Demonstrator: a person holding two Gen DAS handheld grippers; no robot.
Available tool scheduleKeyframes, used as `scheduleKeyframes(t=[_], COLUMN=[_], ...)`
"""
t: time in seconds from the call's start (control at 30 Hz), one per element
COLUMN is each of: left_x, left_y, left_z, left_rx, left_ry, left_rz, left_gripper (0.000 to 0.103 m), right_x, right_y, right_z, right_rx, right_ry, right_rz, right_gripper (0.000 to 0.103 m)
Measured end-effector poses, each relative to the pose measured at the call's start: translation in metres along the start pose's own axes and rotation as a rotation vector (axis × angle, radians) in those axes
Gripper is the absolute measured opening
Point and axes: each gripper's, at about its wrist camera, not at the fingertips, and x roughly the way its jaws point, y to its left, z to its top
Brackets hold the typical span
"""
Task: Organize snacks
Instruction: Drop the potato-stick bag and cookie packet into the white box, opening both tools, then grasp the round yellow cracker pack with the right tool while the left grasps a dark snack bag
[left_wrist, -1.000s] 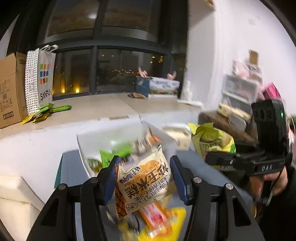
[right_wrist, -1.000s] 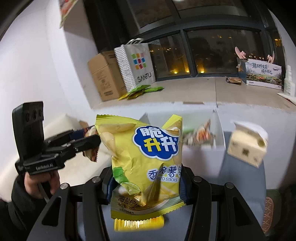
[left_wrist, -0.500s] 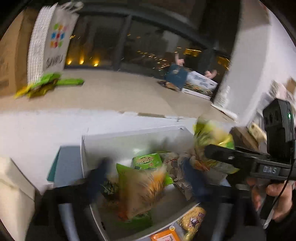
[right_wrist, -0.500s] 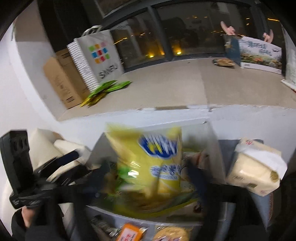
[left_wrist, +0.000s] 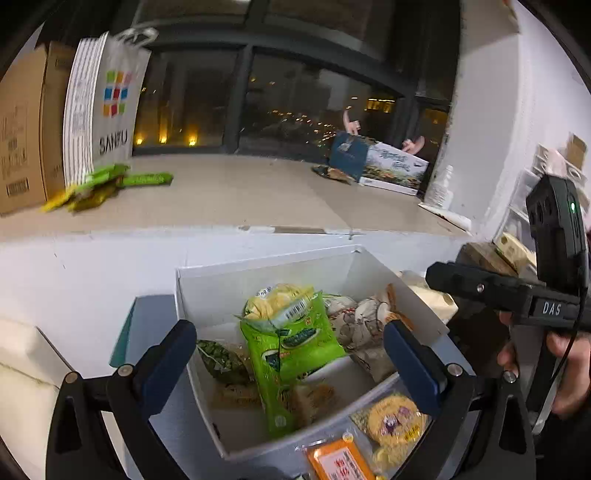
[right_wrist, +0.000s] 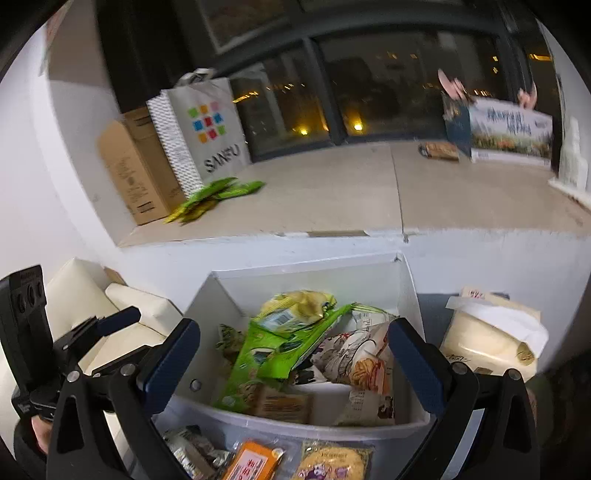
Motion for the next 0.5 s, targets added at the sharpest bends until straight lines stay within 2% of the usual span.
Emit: scheduleKeyframes(t=[0.23, 0.33, 0.5], left_x=[-0.072, -0.102, -0.139], left_y=[-0.028, -0.043, -0.059], left_z=[-0.028, -0.05, -0.089], left_rx=[0.085, 0.124, 0.142], left_ry=[-0.087, -0.101, -0.092], left_rz=[-0.022, -0.016, -0.039], left_gripper=[0.103, 0.103, 0.103], right_x=[-0.076, -0.109, -0.15], right_y=[0.031, 0.043, 0.049], right_z=[-0.036, -0.064, -0.115], right_rx=[-0.098, -0.154, -0.179], right_ry=[-0.094, -0.123, -0.139], right_rz=[0.072, 0.056, 0.043], right_gripper=[0.103, 0.103, 0.103])
